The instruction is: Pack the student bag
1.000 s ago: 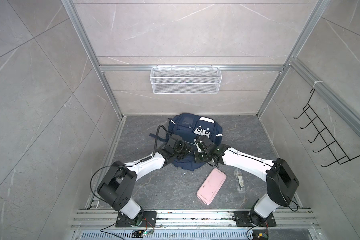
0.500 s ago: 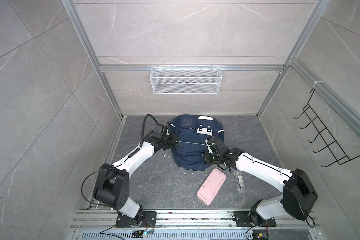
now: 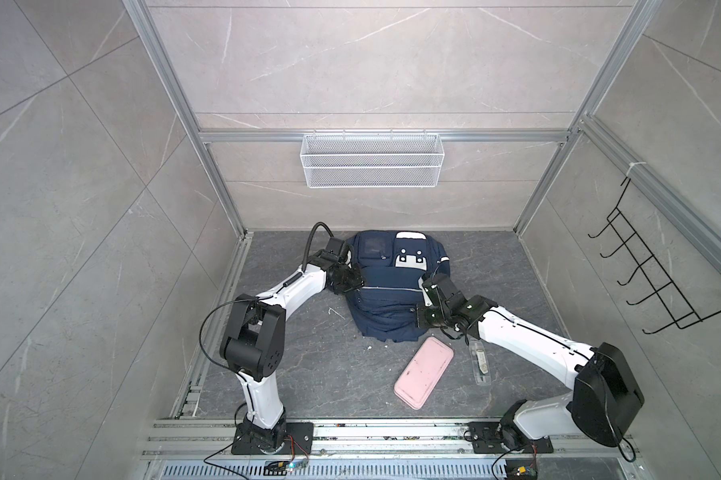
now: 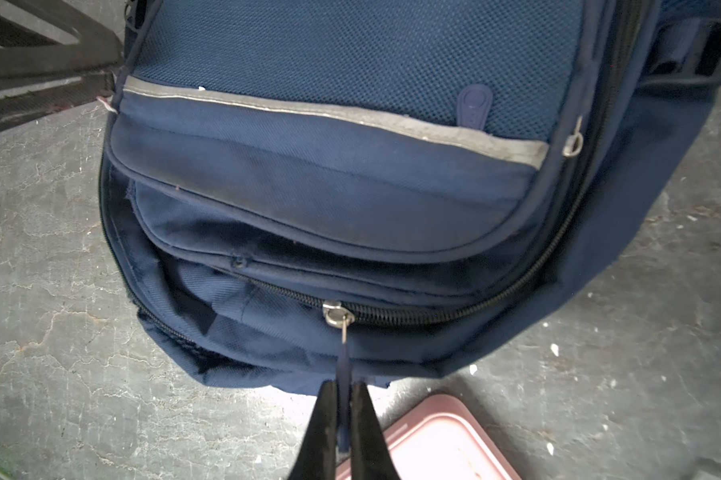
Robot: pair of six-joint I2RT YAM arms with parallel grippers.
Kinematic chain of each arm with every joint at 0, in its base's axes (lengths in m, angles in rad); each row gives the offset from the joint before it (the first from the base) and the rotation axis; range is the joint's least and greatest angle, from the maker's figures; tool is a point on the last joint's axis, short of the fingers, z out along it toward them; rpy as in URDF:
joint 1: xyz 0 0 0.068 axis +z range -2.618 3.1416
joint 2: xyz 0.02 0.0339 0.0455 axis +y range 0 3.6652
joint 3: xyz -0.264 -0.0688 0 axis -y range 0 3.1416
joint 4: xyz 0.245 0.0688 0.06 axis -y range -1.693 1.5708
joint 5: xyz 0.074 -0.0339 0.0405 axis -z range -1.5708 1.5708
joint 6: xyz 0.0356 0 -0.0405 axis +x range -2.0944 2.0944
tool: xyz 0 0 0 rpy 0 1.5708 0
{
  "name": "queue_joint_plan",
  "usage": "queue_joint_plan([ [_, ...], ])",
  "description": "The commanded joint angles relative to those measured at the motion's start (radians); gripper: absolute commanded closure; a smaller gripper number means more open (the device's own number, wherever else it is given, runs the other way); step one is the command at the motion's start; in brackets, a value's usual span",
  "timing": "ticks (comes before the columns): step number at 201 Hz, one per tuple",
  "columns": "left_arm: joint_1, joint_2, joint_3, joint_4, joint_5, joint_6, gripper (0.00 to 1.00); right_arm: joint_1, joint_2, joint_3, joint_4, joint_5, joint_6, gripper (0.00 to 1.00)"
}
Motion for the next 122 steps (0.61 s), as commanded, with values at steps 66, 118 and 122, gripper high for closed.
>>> queue_joint_plan([
  [66,0.016,0.002,0.035,-0.021,0.037,0.104,0.60,-0.013,-0.005,0.002,-0.021,-0.009,-0.016,1.00],
  [118,0.015,0.115,0.129,-0.052,0.062,0.114,0.60,-0.013,-0.007,0.012,-0.028,-0.012,-0.021,1.00],
  [122,0.016,0.120,0.132,-0.052,0.060,0.114,0.60,-0.013,-0.008,0.012,-0.028,-0.013,-0.021,1.00],
])
